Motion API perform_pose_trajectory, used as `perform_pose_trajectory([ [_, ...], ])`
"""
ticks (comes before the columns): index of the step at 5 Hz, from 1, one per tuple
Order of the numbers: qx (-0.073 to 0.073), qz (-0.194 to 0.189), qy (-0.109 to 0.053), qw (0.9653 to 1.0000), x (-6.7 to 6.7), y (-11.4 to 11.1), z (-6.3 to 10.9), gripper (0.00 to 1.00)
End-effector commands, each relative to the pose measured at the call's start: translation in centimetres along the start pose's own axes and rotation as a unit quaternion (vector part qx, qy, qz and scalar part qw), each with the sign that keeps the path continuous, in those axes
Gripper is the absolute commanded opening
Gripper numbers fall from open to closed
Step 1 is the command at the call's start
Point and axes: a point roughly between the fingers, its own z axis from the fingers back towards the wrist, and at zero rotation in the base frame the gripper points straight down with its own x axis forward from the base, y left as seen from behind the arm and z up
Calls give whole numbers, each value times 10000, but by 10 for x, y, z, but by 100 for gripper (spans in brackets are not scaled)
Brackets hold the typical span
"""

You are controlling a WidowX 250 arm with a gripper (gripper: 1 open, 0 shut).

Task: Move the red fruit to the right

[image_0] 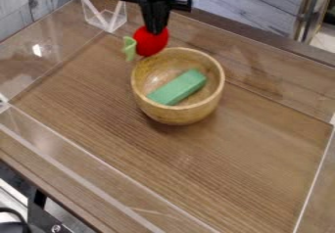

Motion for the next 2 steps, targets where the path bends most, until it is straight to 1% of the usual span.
perform_pose_trajectory([
  [1, -153, -321, -366, 9987, 1, -24, 30, 0],
  [2, -258, -592, -357, 9973, -4, -41, 32, 0],
])
